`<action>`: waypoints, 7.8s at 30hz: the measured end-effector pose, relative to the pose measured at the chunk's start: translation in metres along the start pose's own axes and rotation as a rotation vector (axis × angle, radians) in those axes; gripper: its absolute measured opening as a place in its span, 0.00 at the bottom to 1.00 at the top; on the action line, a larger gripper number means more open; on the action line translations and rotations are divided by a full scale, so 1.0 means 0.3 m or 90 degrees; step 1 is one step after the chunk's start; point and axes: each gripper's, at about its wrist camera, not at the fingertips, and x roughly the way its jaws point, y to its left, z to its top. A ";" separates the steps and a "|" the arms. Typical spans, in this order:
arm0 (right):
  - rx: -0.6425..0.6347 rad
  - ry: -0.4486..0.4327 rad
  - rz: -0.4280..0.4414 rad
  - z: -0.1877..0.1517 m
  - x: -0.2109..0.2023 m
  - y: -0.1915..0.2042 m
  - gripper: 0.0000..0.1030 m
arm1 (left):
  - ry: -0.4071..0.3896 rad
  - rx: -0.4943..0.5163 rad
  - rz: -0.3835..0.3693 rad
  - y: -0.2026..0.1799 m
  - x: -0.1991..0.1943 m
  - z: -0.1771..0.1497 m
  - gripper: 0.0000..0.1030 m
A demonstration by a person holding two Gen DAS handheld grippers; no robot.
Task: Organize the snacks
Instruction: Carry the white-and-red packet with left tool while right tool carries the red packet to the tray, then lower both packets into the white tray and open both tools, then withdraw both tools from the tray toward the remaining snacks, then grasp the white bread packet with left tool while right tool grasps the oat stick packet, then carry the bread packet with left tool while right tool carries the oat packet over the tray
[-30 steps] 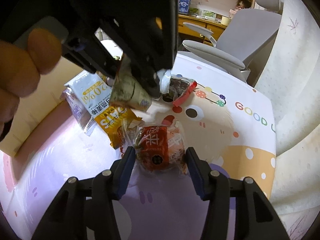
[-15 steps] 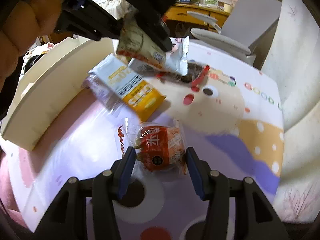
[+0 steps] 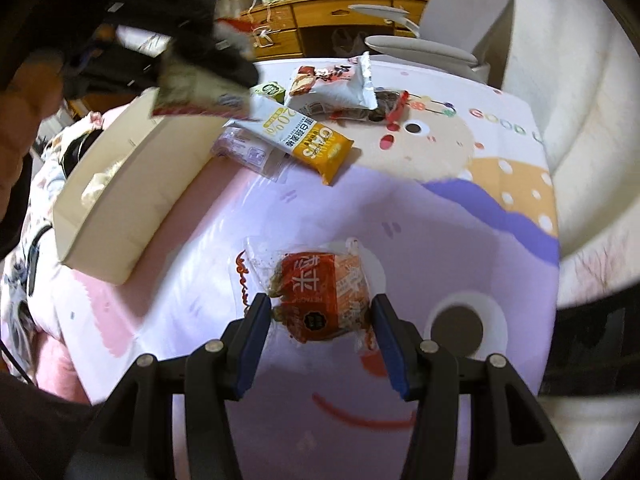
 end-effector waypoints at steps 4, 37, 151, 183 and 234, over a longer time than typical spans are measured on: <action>0.031 -0.007 0.001 -0.023 -0.043 0.001 0.51 | -0.012 0.016 0.000 0.028 -0.081 -0.072 0.10; 0.065 -0.077 -0.004 0.060 -0.202 0.375 0.51 | -0.070 0.037 -0.007 0.502 -0.493 -0.312 0.10; -0.355 -0.046 -0.107 0.411 0.350 0.179 0.70 | 0.277 0.614 0.157 -0.167 0.477 0.461 0.86; -0.218 0.058 -0.082 0.365 0.339 0.118 0.39 | 0.209 0.542 0.163 -0.158 0.488 0.517 0.53; 0.181 -0.006 -0.016 0.301 -0.097 0.538 0.39 | 0.068 0.261 0.108 0.607 -0.501 0.155 0.55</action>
